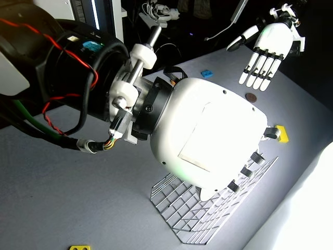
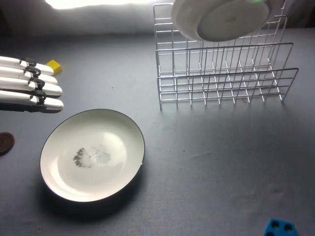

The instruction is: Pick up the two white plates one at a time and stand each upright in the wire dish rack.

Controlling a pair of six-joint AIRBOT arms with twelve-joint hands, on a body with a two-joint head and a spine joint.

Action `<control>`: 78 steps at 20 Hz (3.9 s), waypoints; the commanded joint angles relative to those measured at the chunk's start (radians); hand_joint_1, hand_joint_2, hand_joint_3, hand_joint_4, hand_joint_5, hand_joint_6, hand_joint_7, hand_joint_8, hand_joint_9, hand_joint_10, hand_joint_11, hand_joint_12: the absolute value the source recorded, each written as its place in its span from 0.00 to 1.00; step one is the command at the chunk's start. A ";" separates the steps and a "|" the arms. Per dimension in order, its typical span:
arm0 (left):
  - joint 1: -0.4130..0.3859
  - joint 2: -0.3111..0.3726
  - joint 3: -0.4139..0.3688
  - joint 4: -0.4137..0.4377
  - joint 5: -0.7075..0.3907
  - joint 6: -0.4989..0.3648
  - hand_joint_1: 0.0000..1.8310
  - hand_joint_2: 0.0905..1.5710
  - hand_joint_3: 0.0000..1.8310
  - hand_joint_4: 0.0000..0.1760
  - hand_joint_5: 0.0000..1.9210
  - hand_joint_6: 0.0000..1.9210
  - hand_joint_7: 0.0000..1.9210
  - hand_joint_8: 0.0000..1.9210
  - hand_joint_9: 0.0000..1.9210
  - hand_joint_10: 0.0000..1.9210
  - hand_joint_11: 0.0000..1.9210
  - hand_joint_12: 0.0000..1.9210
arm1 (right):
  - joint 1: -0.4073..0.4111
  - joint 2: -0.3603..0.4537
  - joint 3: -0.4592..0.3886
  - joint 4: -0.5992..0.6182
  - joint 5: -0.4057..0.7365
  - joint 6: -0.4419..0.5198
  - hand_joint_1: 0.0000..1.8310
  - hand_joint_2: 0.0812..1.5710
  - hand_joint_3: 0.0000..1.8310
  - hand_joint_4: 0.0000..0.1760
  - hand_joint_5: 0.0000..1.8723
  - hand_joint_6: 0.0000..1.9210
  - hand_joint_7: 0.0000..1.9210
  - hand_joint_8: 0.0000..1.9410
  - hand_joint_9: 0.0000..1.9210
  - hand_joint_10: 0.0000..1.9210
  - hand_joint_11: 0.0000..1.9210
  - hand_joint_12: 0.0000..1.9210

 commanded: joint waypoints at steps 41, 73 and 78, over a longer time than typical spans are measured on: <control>0.054 -0.082 0.018 0.054 -0.135 0.032 0.00 0.62 0.00 0.00 0.03 0.00 0.00 0.00 0.00 0.00 0.00 0.00 | -0.053 -0.111 0.218 -0.176 0.099 0.453 0.76 0.64 0.00 0.00 0.56 0.43 0.63 0.31 0.57 0.44 0.54 0.47; 0.155 -0.152 0.086 0.056 0.025 0.041 0.00 0.61 0.00 0.00 0.03 0.00 0.00 0.00 0.00 0.00 0.00 0.00 | -0.186 -0.167 0.289 -0.176 0.172 0.440 0.76 0.65 0.00 0.00 0.53 0.46 0.60 0.37 0.57 0.47 0.53 0.49; 0.162 -0.153 0.087 0.060 0.035 0.046 0.00 0.62 0.00 0.00 0.03 0.00 0.00 0.00 0.00 0.00 0.00 0.00 | -0.194 -0.167 0.297 -0.176 0.187 0.433 0.76 0.66 0.00 0.00 0.53 0.47 0.59 0.37 0.55 0.49 0.51 0.51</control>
